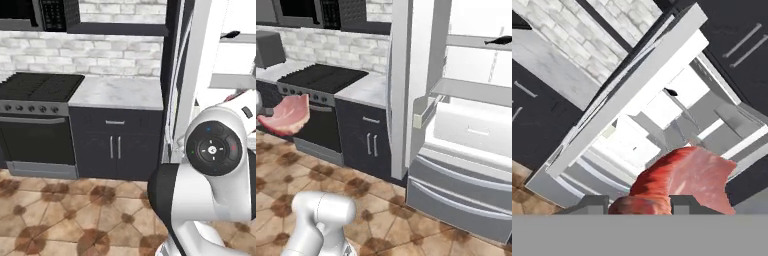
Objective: Gather the squash and lime from the fridge and place them on a tray on the dining counter. Then gather the fish and steak from the fridge and place them on the other tray.
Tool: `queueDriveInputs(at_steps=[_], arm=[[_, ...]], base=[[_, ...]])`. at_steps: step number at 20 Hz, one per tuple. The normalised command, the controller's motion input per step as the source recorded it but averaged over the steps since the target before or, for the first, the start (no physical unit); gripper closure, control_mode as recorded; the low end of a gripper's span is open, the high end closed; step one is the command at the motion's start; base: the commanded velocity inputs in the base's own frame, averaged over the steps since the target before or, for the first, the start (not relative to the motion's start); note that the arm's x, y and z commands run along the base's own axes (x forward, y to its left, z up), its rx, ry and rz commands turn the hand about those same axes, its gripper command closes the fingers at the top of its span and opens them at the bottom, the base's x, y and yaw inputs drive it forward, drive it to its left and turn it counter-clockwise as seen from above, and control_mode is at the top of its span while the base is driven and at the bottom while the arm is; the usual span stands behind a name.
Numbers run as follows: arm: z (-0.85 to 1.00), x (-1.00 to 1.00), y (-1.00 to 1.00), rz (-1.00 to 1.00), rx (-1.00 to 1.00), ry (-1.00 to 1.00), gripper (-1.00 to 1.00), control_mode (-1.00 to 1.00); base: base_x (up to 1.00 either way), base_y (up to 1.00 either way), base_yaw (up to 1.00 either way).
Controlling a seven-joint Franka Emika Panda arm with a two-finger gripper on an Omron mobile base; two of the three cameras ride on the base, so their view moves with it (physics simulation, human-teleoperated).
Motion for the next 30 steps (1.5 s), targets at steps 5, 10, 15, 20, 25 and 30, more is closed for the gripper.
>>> queueDriveInputs(at_steps=[5,10,15,20,25,30], arm=[[0.0,0.0,0.0,0.0,0.0,0.0,1.0,1.0],[0.0,0.0,0.0,0.0,0.0,0.0,1.0,1.0],[0.0,0.0,0.0,0.0,0.0,0.0,1.0,1.0],[0.0,0.0,0.0,0.0,0.0,0.0,1.0,1.0],[0.0,0.0,0.0,0.0,0.0,0.0,1.0,1.0],[0.0,0.0,0.0,0.0,0.0,0.0,1.0,1.0]], base=[[0.06,0.55,0.44],[0.06,0.43,0.49],[0.36,0.2,0.45],[0.8,-0.01,0.39],[0.84,-0.16,0.36],[0.93,-0.02,0.36]])
